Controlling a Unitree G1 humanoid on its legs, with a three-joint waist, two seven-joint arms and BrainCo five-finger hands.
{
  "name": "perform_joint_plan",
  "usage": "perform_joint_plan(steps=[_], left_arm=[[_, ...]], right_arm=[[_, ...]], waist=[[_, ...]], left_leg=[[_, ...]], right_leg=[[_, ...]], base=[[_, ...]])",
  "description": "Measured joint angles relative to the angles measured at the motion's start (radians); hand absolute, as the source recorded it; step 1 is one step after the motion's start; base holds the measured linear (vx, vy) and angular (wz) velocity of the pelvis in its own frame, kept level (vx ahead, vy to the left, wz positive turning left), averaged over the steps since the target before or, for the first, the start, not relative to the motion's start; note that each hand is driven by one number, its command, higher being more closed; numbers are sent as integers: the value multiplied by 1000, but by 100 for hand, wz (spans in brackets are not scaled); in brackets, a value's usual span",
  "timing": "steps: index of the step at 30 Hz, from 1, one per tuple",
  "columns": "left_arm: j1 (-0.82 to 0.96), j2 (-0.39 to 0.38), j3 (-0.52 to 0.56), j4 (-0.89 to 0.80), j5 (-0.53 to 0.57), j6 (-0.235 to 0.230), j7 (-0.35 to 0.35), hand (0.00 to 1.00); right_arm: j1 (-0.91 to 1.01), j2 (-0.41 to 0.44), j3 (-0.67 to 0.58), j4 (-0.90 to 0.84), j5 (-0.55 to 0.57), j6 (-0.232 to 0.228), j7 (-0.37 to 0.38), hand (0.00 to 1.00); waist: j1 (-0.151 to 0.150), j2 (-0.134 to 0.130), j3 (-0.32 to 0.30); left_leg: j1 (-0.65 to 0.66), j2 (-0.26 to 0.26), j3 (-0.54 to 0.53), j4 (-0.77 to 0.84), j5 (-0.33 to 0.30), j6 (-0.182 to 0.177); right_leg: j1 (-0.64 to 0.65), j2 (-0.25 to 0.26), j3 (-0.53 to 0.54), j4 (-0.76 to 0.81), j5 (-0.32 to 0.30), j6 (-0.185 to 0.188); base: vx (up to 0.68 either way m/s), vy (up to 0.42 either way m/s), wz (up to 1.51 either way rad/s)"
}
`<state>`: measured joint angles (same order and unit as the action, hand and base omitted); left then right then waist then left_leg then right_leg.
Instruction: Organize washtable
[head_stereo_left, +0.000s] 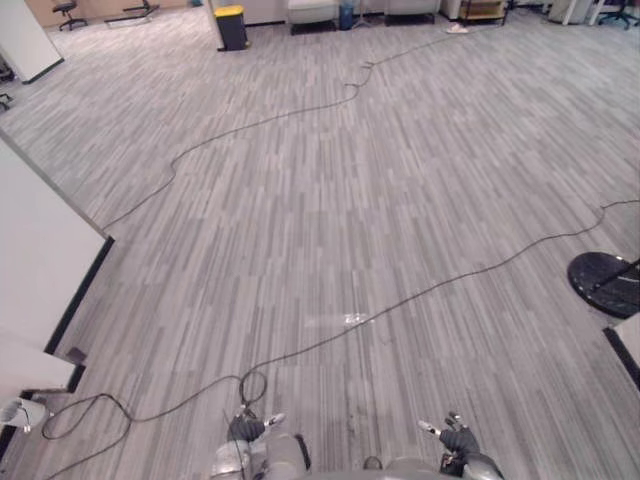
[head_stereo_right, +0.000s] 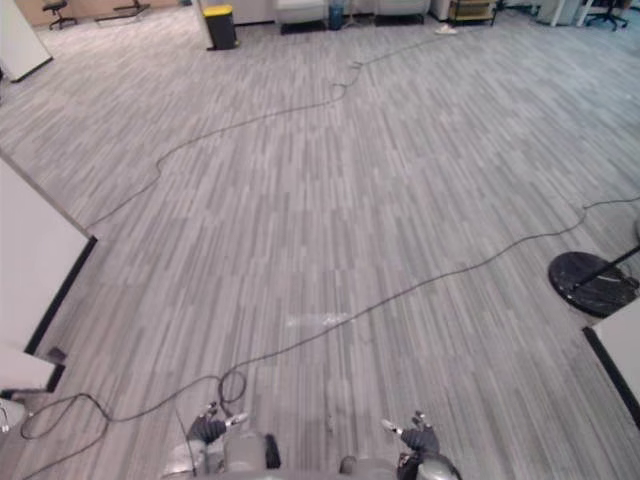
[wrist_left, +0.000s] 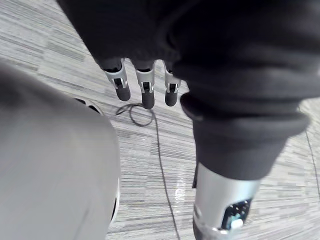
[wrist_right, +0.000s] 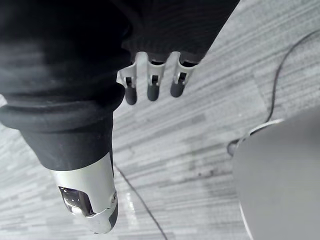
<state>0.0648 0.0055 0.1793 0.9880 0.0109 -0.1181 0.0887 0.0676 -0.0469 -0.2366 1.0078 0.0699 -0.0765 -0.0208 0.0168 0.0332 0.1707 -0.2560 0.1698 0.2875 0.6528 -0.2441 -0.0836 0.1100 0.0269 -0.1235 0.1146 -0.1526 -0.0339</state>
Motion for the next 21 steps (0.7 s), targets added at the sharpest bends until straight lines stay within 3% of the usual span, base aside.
perform_joint_plan(steps=[1,3,4,5,6,7,8,9,10,13,16,18,20,21], left_arm=[[0,5,-21,0,-2,-2,2,0],[-1,4,-39,1,-12,-5,1,0],[-7,6,-61,2,-19,-9,0,0],[-10,8,-67,3,-18,-11,0,0],[-11,19,-86,21,-18,-10,0,0],[-18,30,-108,45,-17,-8,-2,0],[-20,35,-112,49,-17,-6,-1,0],[-26,44,-125,60,-17,-4,-1,0],[-29,57,-144,66,-17,1,-1,0],[-34,59,-166,93,-18,5,-1,0],[-37,58,-170,102,-17,5,-2,0],[-31,58,-176,102,-17,5,-3,0],[-22,64,-172,99,-17,3,-3,0],[-24,82,-166,103,-17,4,-3,0]], right_arm=[[-1,-2,0,9,0,0,0,0],[-12,-12,3,35,-1,1,0,0],[-9,-19,5,46,-2,3,-2,0],[-1,-20,6,53,-2,5,-2,0],[2,-20,8,62,-2,4,-2,0],[7,-19,7,68,-3,5,-2,0],[7,-15,6,68,-3,4,-2,0],[5,-8,1,66,-3,3,0,0],[2,0,-5,67,-3,2,1,0],[-3,3,-10,67,-5,-4,3,0],[-12,6,4,65,-5,-14,4,0],[-20,4,4,67,-4,-12,4,0],[-15,10,4,68,-4,-10,3,0],[-11,20,1,72,-2,-5,4,0]], waist=[[1,0,0],[15,9,-2],[29,16,-7],[31,13,-8],[29,7,-26],[19,-7,-45],[19,-15,-47],[18,-29,-47],[15,-42,-48],[-1,-37,-45],[-4,-26,-44],[-5,-27,-46],[-4,-53,-55],[-4,-86,-53]], left_leg=[[2,-55,-36,-252,31,-31],[-14,-91,-95,-494,123,-38],[-32,-90,-112,-521,168,-27],[-31,-91,-114,-498,220,-5],[-20,-108,-121,-494,316,58],[10,-136,-118,-504,336,112],[30,-149,-112,-511,326,127],[63,-169,-101,-516,304,148],[102,-189,-105,-516,278,171],[217,-207,-140,-531,217,181],[330,-200,-153,-599,208,181],[353,-186,-159,-604,195,160],[362,-195,-161,-601,175,130],[380,-220,-174,-601,154,119]], right_leg=[[30,-14,11,-21,-5,8],[73,-13,37,-59,-23,33],[104,-8,59,-76,-41,52],[122,-12,72,-78,-53,66],[136,-30,97,-52,-66,87],[113,-64,113,30,-81,112],[87,-78,123,95,-83,116],[27,-90,132,256,-77,127],[-32,-110,137,437,-66,166],[-86,-132,88,622,-107,131],[-145,-135,31,544,-151,98],[-181,-131,13,328,-140,105],[-181,-135,17,158,-12,96],[-183,-158,30,119,88,107]], base=[[468,82,-15],[538,197,-43],[616,303,-63],[548,307,-62],[676,370,-42],[573,299,-33],[567,291,-16],[541,267,3],[522,250,19],[451,186,37],[362,100,22],[272,0,19],[183,-50,18],[236,-126,11]])
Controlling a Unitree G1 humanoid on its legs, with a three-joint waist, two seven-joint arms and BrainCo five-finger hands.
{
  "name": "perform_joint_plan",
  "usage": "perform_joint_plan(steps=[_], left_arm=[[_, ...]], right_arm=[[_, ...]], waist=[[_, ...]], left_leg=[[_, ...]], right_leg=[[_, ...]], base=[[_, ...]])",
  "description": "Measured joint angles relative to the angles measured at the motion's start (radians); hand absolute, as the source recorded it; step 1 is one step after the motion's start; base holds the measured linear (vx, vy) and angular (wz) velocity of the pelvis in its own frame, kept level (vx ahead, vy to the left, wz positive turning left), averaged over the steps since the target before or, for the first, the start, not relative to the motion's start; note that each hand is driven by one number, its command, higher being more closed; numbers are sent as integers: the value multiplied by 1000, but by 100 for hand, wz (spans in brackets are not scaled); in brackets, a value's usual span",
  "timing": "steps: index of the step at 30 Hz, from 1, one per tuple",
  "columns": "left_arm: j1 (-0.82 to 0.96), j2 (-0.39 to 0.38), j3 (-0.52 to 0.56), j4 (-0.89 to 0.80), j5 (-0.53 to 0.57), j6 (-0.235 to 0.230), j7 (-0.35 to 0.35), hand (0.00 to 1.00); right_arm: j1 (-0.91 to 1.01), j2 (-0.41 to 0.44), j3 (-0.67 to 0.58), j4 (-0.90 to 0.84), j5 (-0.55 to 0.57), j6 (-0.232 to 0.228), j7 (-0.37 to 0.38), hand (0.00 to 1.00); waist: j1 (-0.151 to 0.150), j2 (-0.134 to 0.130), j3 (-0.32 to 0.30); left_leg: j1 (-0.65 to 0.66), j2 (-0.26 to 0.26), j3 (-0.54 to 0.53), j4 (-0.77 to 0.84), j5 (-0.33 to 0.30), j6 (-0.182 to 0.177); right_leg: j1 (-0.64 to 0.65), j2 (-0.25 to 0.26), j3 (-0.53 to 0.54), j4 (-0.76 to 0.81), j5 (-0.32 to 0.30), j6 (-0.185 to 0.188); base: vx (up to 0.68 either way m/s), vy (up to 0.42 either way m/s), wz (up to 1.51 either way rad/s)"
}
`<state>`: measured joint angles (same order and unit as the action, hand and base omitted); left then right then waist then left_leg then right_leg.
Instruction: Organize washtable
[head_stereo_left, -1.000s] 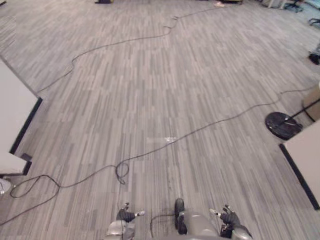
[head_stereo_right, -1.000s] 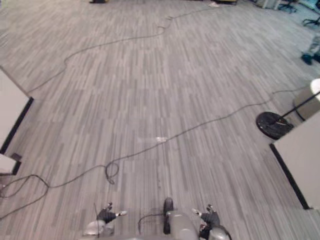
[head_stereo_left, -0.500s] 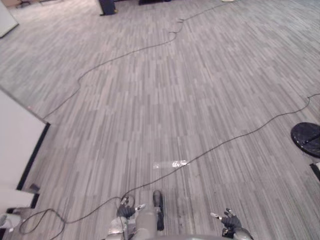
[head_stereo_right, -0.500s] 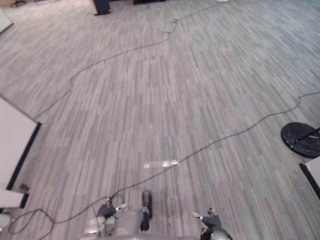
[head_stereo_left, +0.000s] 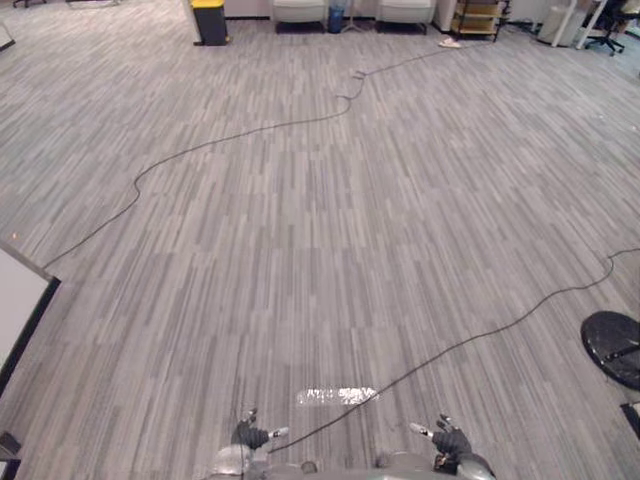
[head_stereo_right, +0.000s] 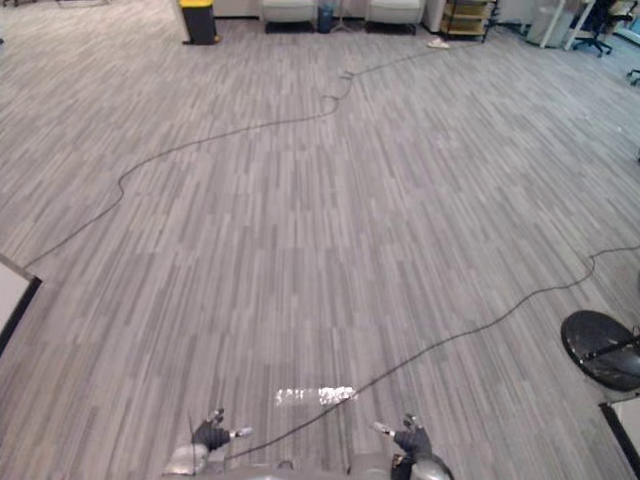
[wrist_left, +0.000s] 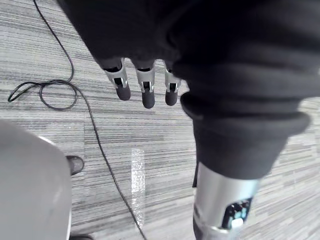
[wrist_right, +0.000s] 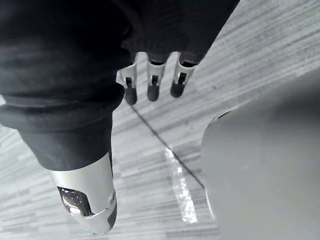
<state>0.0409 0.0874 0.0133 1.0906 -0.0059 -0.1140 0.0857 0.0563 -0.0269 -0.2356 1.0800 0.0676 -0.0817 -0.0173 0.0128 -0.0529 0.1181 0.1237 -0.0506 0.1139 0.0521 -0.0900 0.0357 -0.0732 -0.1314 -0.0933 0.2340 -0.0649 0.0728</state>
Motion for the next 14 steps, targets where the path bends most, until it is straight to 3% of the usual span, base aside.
perform_joint_plan(steps=[1,6,14], left_arm=[[3,-7,7,1,0,1,2,0],[19,-38,35,6,18,0,0,0],[19,-26,37,9,18,0,-1,0]], right_arm=[[-2,-5,-6,6,-2,2,-2,0],[11,-20,-21,14,-5,2,-3,0],[19,-20,-20,14,-9,2,-5,0]], waist=[[0,21,-6],[0,52,-26],[-1,38,-30]], left_leg=[[16,21,-5,0,-7,-5],[49,72,-17,-3,-35,-45],[43,82,-23,-6,-38,-50]], right_leg=[[22,14,-1,-13,3,-9],[127,74,-16,-174,48,-28],[176,91,-29,-289,108,-33]], base=[[269,-147,4],[140,-107,-4],[5,-32,0]])
